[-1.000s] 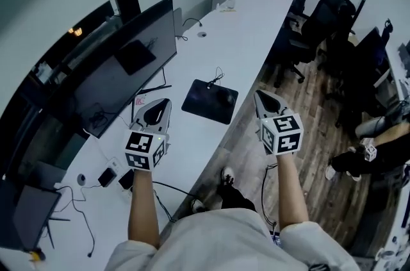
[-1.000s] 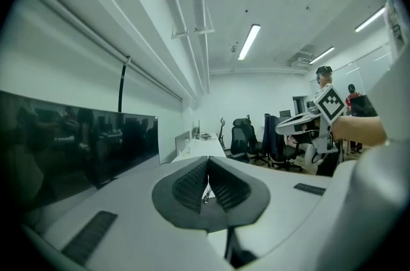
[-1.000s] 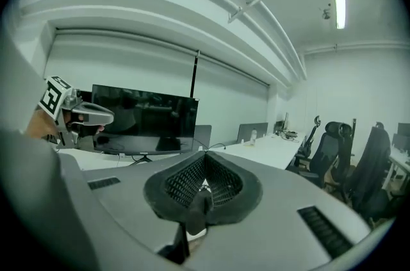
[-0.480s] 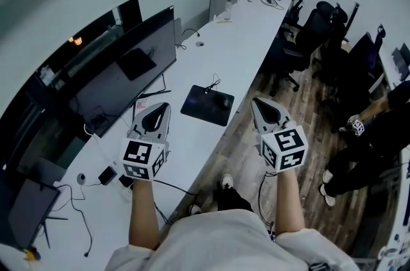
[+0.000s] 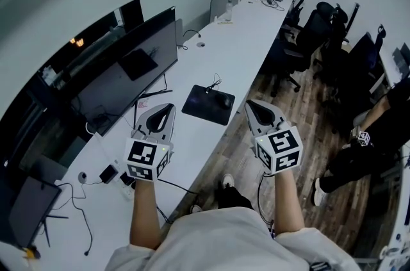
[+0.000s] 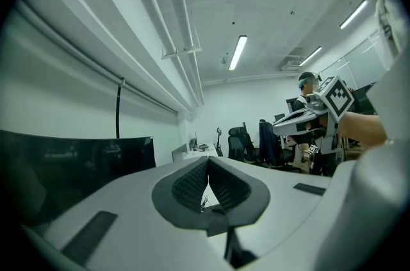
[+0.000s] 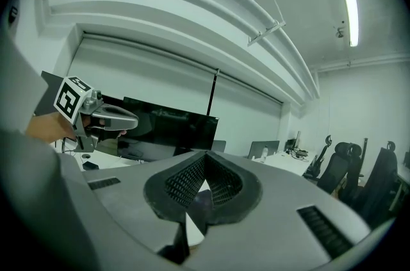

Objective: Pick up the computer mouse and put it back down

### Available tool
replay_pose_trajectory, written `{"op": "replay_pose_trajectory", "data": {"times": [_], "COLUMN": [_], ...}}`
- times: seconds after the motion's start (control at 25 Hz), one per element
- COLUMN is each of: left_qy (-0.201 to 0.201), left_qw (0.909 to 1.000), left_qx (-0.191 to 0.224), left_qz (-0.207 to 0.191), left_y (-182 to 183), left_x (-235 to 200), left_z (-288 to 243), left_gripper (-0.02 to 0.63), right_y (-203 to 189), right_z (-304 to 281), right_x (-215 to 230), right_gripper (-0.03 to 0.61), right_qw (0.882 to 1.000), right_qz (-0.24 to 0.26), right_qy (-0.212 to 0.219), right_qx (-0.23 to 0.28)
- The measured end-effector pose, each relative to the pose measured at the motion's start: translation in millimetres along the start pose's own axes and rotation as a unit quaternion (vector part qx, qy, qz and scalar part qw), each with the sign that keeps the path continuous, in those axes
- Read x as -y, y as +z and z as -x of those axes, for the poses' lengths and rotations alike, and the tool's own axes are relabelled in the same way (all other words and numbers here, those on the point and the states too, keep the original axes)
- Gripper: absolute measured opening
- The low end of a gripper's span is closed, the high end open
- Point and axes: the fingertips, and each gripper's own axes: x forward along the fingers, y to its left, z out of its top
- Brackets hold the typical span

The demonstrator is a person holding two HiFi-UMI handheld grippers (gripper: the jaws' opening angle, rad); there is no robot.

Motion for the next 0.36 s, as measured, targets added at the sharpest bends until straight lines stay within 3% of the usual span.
{"op": "replay_pose_trajectory", "data": {"times": [0.36], "left_qy": [-0.007], "left_qw": [1.0], "left_qx": [0.0], "left_qz": [-0.005], "left_y": [4.2], "left_x": [3.8], "left_z": [-7.3], "left_gripper": [0.015], "right_y": [-1.7], "right_z": [0.7], "right_x": [5.4], "right_gripper": [0.012], "right_qw": [1.0], "right_qz": [-0.006], "right_qy": [-0.002], "right_qx": [0.001]}}
